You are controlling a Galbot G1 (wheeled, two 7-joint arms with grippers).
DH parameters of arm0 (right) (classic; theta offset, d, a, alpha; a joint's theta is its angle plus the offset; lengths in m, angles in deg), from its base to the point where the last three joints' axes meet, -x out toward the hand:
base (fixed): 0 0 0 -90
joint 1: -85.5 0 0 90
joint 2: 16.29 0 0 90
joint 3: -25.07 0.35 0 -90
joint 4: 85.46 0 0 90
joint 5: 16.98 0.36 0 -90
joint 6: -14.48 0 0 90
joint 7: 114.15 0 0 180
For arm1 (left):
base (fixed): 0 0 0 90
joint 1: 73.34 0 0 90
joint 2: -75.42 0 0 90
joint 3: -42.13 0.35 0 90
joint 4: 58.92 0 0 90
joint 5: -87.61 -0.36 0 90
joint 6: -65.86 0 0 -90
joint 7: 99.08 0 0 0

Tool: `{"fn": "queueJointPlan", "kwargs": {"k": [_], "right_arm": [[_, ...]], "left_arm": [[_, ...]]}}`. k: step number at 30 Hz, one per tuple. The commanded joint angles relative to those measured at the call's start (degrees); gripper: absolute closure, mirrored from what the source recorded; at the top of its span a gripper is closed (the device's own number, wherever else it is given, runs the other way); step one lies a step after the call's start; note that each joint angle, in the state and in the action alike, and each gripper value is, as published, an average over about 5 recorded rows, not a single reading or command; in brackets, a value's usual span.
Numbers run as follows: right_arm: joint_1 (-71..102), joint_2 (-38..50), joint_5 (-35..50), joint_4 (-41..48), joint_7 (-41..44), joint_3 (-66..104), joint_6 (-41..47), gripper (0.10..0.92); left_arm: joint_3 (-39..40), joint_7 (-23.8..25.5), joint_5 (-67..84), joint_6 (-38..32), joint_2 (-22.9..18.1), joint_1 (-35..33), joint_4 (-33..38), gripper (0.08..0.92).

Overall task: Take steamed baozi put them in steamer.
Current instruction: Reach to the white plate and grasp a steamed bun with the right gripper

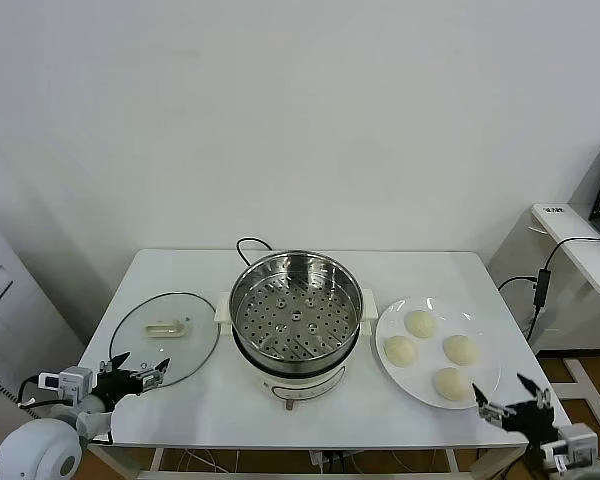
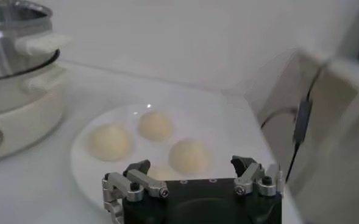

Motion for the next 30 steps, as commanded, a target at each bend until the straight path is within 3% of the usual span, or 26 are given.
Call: {"fn": "queueJointPlan", "kwargs": {"k": [1, 11, 18, 25, 30], "right_arm": [[-18.01, 11.81, -22.77, 9.95, 6.52, -8.36, -4.67, 0.203], [-52.96, 21.53, -17.54, 26.69, 31.93, -39.46, -5.64, 0.203], [-79.01, 22.69, -12.01, 35.70, 44.98, -68.68, -5.65, 0.203], [-98.01, 19.00, -7.78, 43.51, 54.49, -88.92, -6.45, 0.203], [-100.11, 14.95, -6.44, 48.08, 55.61, -94.14, -8.65, 0.203]], "left_arm": [[0.18, 0.07, -0.05, 0.10, -0.01, 0.34, 0.14, 0.177], [0.39, 0.36, -1.64, 0.91, -1.13, 0.53, 0.56, 0.177], [0.65, 0.46, -3.20, 1.61, -2.01, 0.66, 0.77, 0.177], [0.93, 0.48, -4.03, 1.95, -2.38, 1.42, -0.14, 0.177], [0.92, 0.51, -4.02, 2.03, -2.42, 1.60, -0.44, 0.177]]}}
